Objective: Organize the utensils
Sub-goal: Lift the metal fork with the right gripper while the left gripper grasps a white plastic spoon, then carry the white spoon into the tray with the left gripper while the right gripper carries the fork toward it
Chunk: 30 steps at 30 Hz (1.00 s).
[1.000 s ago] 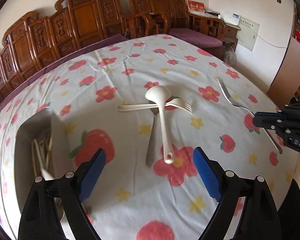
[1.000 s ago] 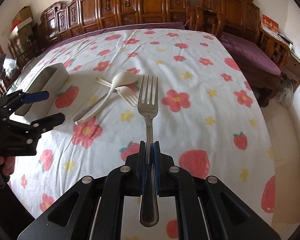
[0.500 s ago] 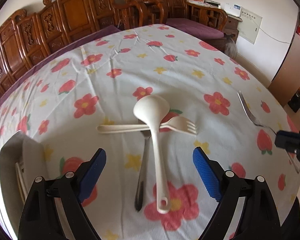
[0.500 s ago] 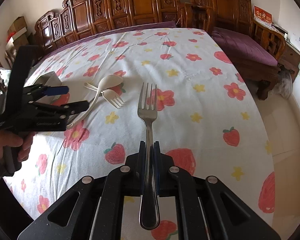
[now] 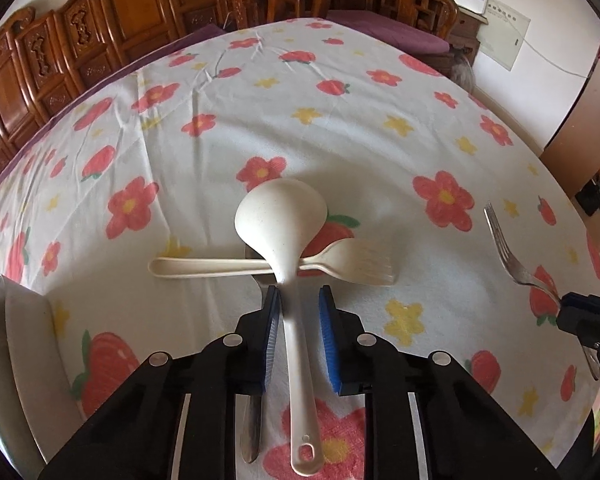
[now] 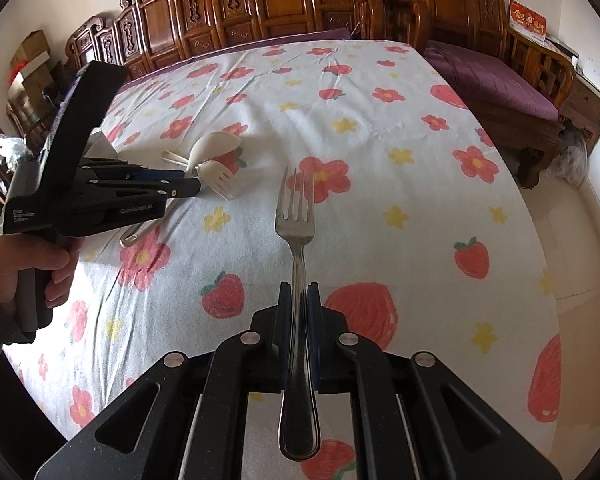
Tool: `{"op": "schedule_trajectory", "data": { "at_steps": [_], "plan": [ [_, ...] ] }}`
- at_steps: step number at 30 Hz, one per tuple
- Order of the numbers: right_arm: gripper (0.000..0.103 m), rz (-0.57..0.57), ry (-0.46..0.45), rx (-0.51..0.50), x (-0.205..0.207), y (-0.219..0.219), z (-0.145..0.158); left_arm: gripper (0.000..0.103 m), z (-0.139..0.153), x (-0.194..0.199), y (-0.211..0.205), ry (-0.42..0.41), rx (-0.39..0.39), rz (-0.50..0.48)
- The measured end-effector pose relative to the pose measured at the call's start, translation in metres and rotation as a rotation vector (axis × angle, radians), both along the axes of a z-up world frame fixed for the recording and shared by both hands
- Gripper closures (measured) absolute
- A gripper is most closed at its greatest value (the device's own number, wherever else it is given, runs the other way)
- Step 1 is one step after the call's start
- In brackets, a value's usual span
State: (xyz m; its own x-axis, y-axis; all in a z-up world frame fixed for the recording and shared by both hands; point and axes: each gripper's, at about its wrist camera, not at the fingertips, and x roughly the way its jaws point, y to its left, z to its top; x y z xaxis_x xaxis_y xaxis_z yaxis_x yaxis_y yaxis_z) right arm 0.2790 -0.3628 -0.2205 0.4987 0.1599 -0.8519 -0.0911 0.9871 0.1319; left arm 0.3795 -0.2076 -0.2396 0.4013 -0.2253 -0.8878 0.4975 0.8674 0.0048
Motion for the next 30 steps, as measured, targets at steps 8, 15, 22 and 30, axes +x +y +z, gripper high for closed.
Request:
{"op": "schedule_trajectory", "data": {
  "at_steps": [8, 15, 22, 30],
  "plan": [
    [0.094, 0.001, 0.003, 0.002, 0.001, -0.001, -0.001, 0.095, 0.002, 0.001, 0.001, -0.009, -0.001, 0.010],
    [0.094, 0.011, -0.008, 0.009, -0.001, 0.003, 0.004, 0.095, 0.023, -0.013, 0.008, -0.050, -0.008, 0.019],
    [0.094, 0.037, -0.055, 0.024, -0.006, 0.012, 0.025, 0.095, 0.054, -0.030, 0.017, -0.100, 0.002, 0.027],
    [0.094, 0.068, -0.105, 0.038, -0.015, 0.025, 0.048, 0.095, 0.087, -0.048, 0.036, -0.151, 0.000, 0.056]
  ]
}}
